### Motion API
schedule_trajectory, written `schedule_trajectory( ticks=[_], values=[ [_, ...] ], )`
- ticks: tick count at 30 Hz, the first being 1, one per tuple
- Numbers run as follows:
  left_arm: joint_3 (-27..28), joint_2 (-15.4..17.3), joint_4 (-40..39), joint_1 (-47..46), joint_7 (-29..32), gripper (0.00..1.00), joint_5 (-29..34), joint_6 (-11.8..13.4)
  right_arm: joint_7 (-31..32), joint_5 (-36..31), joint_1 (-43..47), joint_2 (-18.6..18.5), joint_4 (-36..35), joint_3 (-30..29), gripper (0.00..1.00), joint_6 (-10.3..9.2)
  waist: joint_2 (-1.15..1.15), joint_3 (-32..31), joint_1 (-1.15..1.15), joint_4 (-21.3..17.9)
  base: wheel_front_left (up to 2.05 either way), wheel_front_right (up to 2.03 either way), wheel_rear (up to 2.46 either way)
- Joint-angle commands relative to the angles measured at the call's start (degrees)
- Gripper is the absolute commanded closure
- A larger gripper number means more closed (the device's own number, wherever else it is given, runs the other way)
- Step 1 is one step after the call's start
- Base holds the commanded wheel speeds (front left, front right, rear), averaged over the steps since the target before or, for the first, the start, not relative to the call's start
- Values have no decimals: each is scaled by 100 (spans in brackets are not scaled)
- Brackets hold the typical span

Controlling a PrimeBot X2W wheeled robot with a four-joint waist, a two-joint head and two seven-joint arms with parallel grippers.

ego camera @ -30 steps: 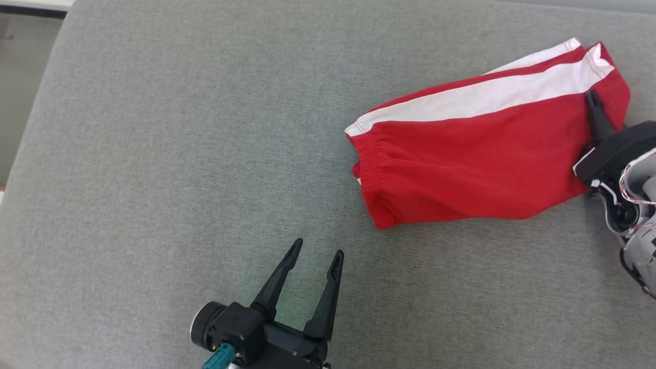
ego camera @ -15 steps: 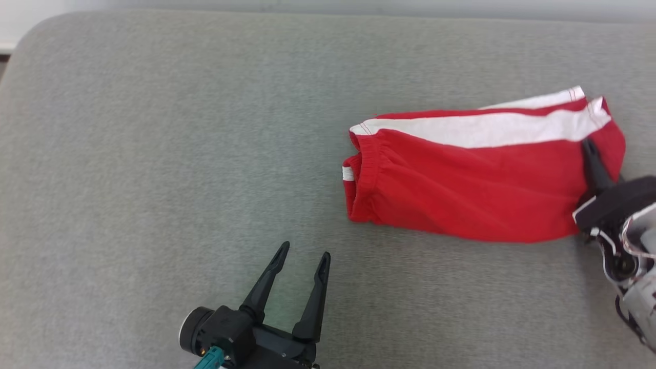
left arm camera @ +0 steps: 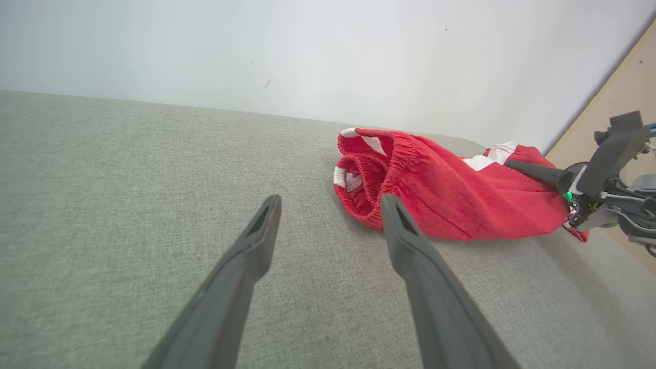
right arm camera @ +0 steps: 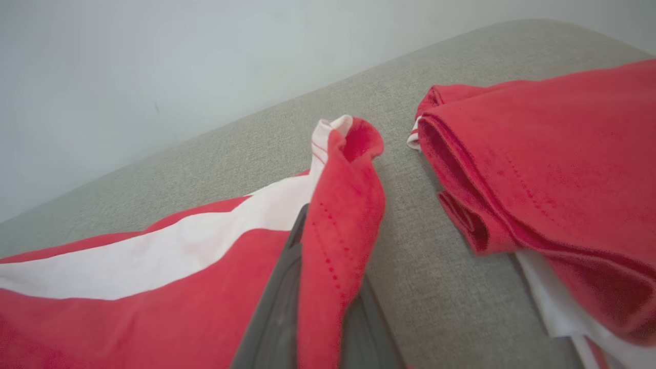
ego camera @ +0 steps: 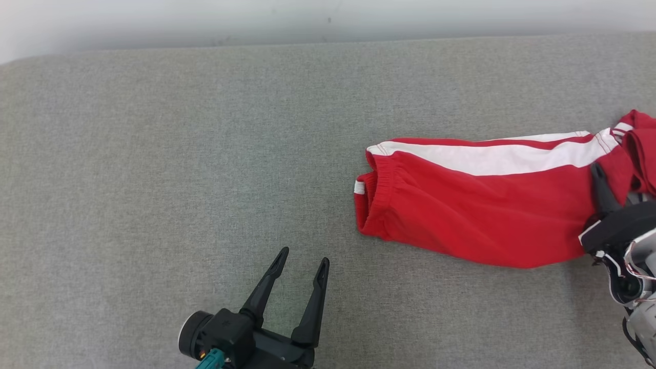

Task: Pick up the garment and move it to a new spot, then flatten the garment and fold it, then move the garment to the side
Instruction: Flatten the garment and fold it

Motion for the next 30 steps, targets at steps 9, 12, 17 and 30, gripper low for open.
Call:
schedule_trajectory(
  ticks=[9, 12, 17, 30],
  values=[
    [-55, 48, 92, 192, 93, 0, -117, 33, -8, -439, -300, 155, -274, 334, 100, -5, 0, -253, 0, -142, 0, 0, 0],
    [-77, 32, 111, 212, 119, 0, -158, 26, -7, -530, -446, 189, -350, 586, 100, -5, 0, -322, 0, -142, 0, 0, 0],
    [-99, 15, 147, 231, 119, 0, -223, 15, 22, -585, -741, 274, -519, 1115, 100, -5, 0, -429, 0, -104, 0, 0, 0],
    [-145, -32, 209, 292, 66, 0, -339, -6, 292, -435, -1119, 936, -685, 2047, 100, -5, 0, -539, 0, 112, 0, 0, 0]
  ],
)
